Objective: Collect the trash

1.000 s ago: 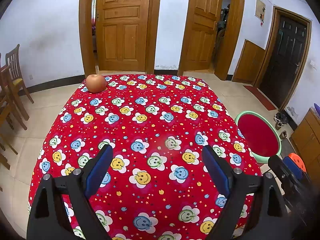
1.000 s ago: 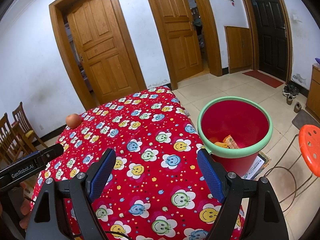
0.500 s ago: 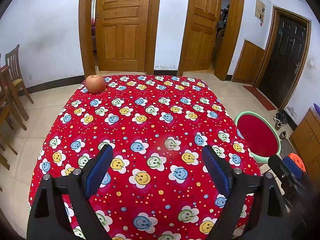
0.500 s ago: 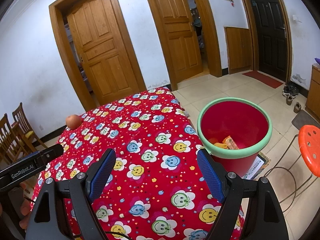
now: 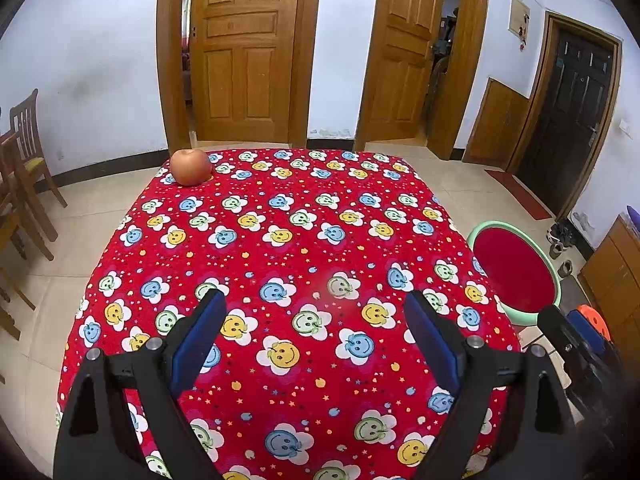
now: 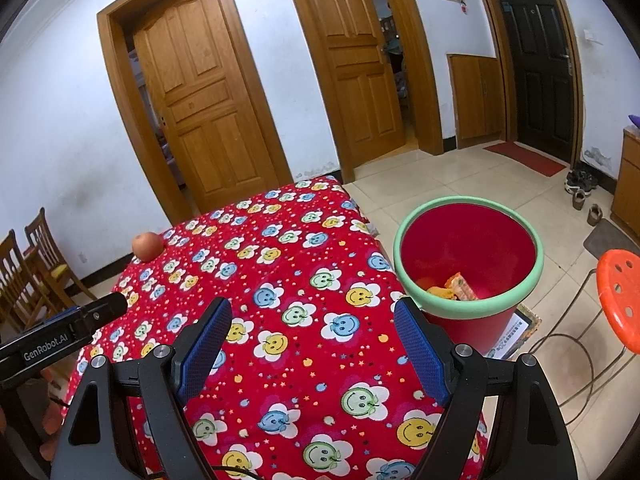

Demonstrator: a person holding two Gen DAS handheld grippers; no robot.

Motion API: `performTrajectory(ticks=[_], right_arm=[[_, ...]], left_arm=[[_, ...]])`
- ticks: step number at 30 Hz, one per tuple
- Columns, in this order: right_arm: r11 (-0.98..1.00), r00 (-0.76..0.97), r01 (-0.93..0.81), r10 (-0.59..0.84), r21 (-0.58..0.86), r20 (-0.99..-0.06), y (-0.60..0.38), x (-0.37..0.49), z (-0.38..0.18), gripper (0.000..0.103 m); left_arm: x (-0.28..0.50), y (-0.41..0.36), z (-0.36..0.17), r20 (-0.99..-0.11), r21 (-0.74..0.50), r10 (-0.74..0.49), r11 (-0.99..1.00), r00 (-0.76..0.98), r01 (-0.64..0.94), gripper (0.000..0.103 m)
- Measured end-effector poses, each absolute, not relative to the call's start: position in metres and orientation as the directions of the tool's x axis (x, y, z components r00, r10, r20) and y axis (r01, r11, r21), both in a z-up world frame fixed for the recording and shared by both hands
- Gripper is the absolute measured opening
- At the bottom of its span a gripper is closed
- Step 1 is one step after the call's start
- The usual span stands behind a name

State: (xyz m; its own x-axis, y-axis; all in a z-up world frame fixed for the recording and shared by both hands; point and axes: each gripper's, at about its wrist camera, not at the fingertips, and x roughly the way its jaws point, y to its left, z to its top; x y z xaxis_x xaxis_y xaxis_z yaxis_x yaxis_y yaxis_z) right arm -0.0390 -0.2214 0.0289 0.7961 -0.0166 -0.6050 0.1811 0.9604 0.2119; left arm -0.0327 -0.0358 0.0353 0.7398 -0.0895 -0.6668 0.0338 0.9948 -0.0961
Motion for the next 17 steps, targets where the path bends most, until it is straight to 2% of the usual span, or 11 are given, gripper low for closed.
performTrajectory(ticks=[17], right_arm=[[0.960, 0.804, 0.172, -0.008, 0.220, -0.595, -0.2179, -0.0419, 0.0333, 0.084]], left_arm=[[-0.0339, -0.0285, 0.0361, -0.668, -0.111, -0.091, 0.994, 0.739, 0.023, 0.089]])
